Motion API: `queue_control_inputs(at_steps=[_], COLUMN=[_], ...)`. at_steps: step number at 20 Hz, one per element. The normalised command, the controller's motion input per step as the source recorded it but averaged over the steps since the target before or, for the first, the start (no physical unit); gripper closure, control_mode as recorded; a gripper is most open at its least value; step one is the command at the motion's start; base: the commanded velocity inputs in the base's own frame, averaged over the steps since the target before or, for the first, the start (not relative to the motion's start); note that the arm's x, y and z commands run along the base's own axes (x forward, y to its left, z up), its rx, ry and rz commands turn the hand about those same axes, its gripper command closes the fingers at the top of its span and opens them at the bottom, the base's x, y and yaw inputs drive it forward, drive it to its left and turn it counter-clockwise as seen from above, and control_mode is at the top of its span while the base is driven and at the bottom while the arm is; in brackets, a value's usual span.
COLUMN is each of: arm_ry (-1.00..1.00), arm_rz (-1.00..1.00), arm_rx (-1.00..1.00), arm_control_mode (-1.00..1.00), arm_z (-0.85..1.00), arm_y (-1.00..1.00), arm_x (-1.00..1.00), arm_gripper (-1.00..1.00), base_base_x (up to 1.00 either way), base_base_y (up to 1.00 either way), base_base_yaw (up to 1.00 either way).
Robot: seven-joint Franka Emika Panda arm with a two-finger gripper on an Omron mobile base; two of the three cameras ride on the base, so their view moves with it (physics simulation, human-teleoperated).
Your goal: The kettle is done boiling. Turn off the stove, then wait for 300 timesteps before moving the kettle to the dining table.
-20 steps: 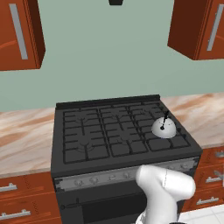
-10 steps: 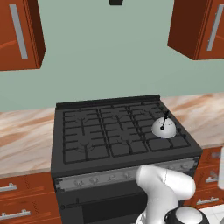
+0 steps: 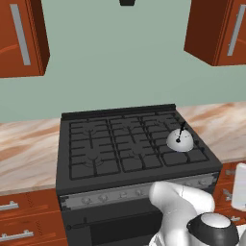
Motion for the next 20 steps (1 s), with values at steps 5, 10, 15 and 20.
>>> queue_control_inputs(at_steps=[5,10,15,20], arm_ry=[0.0,0.0,0.0,0.0], arm_rz=[0.0,0.0,0.0,0.0], arm_rx=[0.05,0.04,0.03,0.03], arm_control_mode=[-1.0,-1.0,-1.0,-1.0], arm_z=[-0.32,-0.37,-0.36,-0.34], arm_y=[-0.01,-0.03,-0.08,-0.11], arm_x=[0.27,0.28,0.26,0.17], arm_gripper=[-1.0,-1.0,-1.0,-1.0], base_base_x=[0.0,0.0,0.0,0.0], base_base_y=[0.0,0.0,0.0,0.0], base_base_yaw=[0.0,0.0,0.0,0.0])
